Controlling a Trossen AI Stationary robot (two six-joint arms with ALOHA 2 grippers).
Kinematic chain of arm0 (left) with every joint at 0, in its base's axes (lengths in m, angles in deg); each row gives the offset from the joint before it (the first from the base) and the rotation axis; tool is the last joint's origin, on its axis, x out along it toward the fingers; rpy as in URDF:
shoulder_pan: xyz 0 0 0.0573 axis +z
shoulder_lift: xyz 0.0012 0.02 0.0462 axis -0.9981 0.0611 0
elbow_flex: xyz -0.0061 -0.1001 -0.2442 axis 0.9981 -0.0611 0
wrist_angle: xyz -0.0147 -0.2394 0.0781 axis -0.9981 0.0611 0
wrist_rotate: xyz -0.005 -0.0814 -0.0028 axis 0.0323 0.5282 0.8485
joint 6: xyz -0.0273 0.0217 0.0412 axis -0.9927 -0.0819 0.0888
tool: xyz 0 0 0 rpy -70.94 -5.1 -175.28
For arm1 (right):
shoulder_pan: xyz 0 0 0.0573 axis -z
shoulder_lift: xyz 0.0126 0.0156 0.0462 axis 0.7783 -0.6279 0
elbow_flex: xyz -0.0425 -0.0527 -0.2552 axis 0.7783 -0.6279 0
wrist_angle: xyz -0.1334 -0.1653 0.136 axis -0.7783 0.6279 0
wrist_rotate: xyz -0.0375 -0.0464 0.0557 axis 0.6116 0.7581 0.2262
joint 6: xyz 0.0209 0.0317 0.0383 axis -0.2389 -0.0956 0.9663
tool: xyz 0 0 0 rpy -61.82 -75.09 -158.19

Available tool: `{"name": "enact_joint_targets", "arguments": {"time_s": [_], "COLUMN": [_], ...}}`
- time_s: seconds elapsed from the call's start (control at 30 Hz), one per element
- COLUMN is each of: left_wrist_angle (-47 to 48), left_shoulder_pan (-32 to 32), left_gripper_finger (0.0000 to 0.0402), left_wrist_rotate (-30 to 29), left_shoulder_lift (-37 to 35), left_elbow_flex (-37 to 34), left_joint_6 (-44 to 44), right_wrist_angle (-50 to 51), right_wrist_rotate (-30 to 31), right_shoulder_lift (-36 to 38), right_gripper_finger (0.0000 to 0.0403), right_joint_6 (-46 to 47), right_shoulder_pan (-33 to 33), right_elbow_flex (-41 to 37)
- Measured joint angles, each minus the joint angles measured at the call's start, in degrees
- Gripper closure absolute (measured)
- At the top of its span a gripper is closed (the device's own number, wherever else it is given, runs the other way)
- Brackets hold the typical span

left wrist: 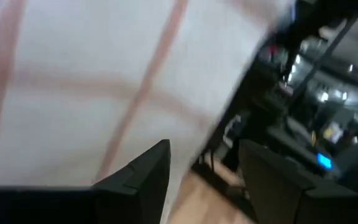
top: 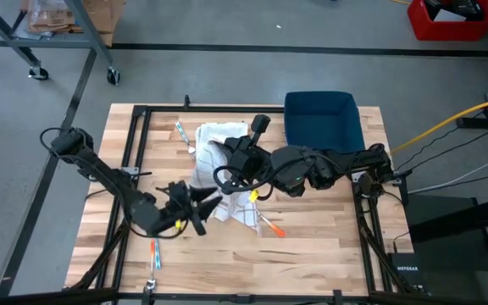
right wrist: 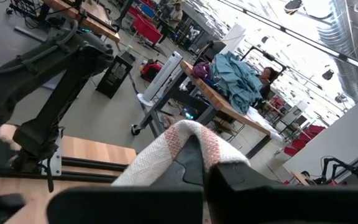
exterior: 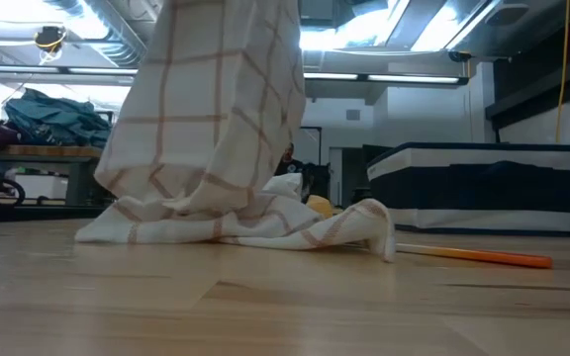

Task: Fold towel
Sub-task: Fold the white patterned towel

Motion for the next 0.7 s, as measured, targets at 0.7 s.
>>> {"name": "enact_joint_targets", "arguments": {"time_s": [0.7], "left_wrist_angle": [-8.8], "left_shoulder_pan": [3.7], "left_gripper_finger": [0.0219], "left_wrist_rotate": [0.1], "left_shoulder_lift": [0.1], "left_elbow_flex": [7.0], "left_joint_6": [25.1], "right_wrist_angle": [-1.7], "right_wrist_rotate": [1.7], "right_shoulder_lift": [-2.8], "right_gripper_finger": [0.0403], "right_joint_6": [7.0], "right_shoulder_pan": [0.9], "right_elbow_flex": [0.0]}}
